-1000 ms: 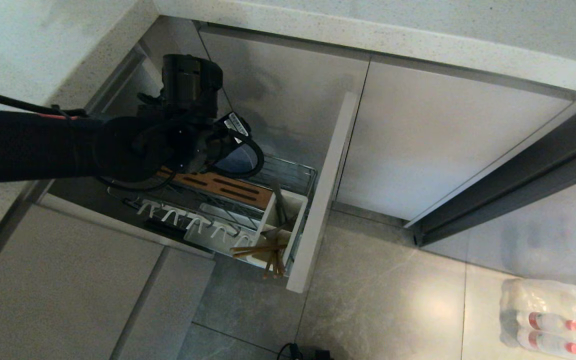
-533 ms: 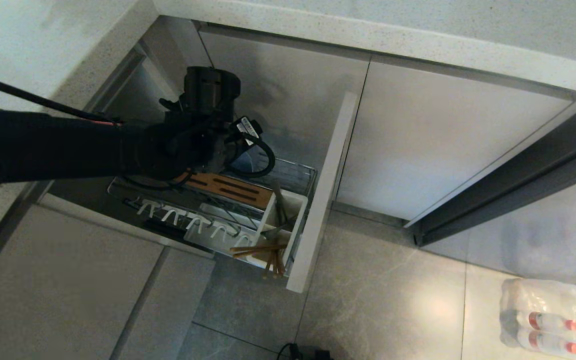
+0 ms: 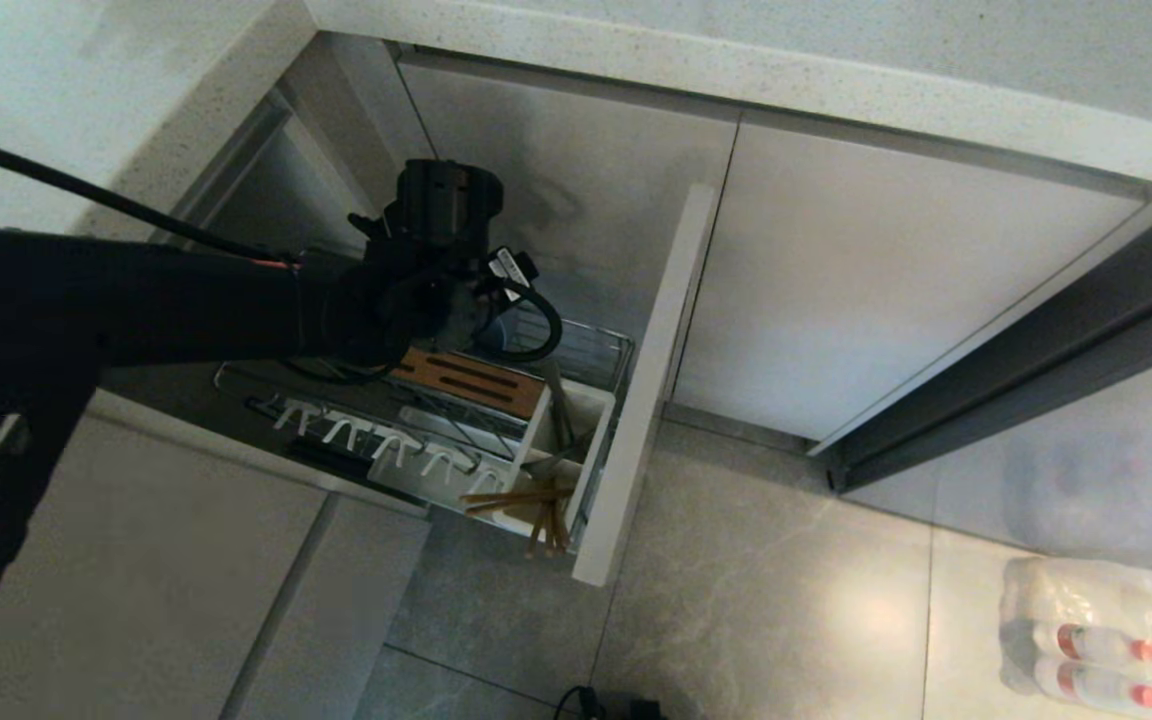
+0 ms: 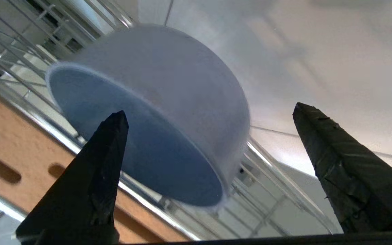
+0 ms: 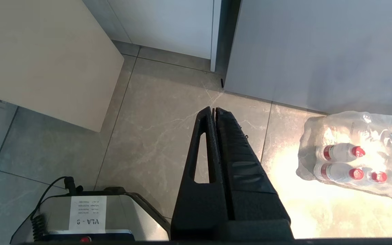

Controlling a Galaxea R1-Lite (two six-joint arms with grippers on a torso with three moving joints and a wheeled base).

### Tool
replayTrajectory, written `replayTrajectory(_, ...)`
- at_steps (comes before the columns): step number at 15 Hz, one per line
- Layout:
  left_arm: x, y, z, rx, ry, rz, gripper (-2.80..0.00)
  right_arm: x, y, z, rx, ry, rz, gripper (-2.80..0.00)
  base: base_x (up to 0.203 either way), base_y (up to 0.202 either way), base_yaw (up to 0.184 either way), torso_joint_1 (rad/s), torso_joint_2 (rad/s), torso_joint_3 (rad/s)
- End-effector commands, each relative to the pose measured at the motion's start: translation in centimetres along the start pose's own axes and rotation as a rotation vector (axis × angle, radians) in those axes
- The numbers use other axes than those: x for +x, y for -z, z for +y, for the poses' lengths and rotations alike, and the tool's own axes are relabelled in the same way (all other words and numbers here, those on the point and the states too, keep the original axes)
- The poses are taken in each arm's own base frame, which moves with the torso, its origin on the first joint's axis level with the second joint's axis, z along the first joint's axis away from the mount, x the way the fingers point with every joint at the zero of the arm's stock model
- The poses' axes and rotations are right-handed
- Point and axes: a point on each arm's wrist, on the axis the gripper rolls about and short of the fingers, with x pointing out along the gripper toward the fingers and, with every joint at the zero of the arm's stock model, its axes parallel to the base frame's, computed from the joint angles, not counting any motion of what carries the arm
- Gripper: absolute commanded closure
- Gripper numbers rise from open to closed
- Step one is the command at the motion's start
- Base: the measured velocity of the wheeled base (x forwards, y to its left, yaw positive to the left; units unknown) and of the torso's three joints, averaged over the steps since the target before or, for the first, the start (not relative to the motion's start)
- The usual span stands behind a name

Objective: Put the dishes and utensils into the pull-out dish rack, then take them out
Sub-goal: Take the bowl out of the cupboard

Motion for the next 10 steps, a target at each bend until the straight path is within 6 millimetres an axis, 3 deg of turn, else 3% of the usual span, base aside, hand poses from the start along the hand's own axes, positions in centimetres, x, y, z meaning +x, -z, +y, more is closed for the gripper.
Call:
replayTrajectory(1,0.42,0.16,0.08,-0.004,-0.008,-0.002,-2.8,0.01,-0.01,0.0,0.0,0.0,0.001,0.0,0.0,0.0,0.0,0.0,0.0,0.0)
replayTrajectory(7,0.53,-0.02,0.06,0.006,-0.006,-0.008,-2.8,0.01,-0.01,0.0,0.0,0.0,0.001,0.0,0.0,0.0,0.0,0.0,0.0,0.0)
replayTrajectory(8,0.53,-0.02,0.06,0.007,-0.007,-0.009,0.0,0.01,-0.01,0.0,0.0,0.0,0.001,0.0,0.0,0.0,0.0,0.0,0.0,0.0)
replayTrajectory(10,0.53,-0.03,0.06,0.007,-0.007,-0.009,0.0,0.01,-0.01,0.0,0.0,0.0,0.001,0.0,0.0,0.0,0.0,0.0,0.0,0.0)
